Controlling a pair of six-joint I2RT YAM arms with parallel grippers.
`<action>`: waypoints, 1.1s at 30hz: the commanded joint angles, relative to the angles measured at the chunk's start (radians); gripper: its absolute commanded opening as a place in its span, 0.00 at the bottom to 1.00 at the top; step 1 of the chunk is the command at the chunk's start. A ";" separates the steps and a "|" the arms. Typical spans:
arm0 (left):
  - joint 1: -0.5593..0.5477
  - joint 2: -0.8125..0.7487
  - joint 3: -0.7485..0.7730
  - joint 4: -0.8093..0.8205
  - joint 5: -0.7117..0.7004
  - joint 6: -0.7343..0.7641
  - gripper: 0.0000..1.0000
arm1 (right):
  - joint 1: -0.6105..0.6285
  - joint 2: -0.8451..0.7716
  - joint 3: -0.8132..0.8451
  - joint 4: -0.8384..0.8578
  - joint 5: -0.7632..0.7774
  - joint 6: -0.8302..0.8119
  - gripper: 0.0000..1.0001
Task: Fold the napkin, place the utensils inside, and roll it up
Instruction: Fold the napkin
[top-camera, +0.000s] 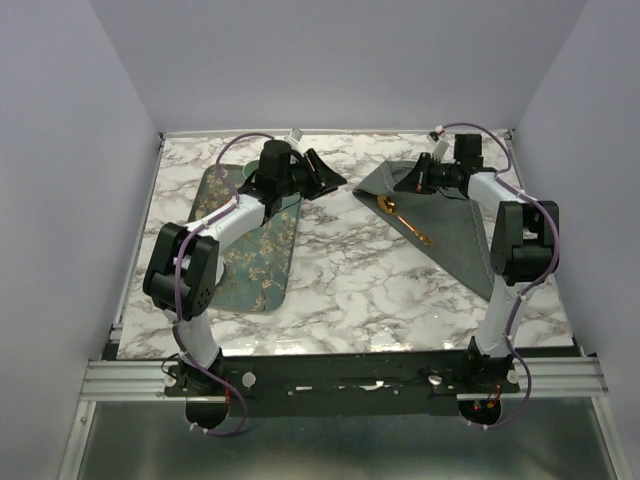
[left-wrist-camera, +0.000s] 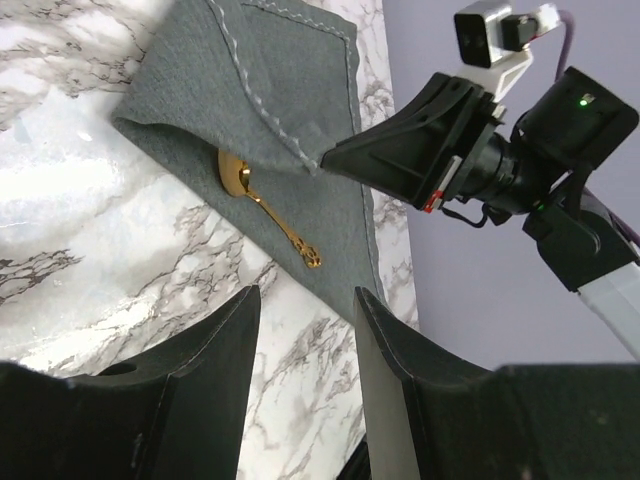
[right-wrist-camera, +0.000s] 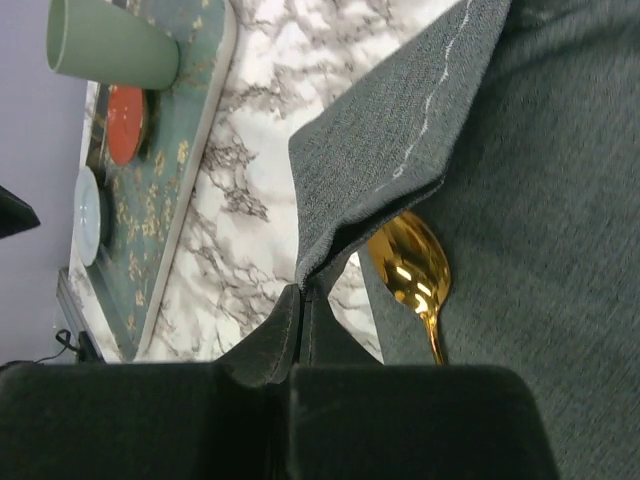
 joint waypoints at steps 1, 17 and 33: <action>0.002 -0.032 0.009 0.010 0.046 0.012 0.51 | -0.015 -0.115 -0.076 -0.021 -0.017 -0.029 0.01; 0.004 -0.060 -0.034 0.054 0.070 -0.016 0.51 | -0.107 -0.246 -0.271 -0.089 0.081 -0.089 0.01; 0.007 -0.063 -0.054 0.072 0.075 -0.030 0.51 | -0.135 -0.317 -0.385 -0.099 0.130 -0.078 0.01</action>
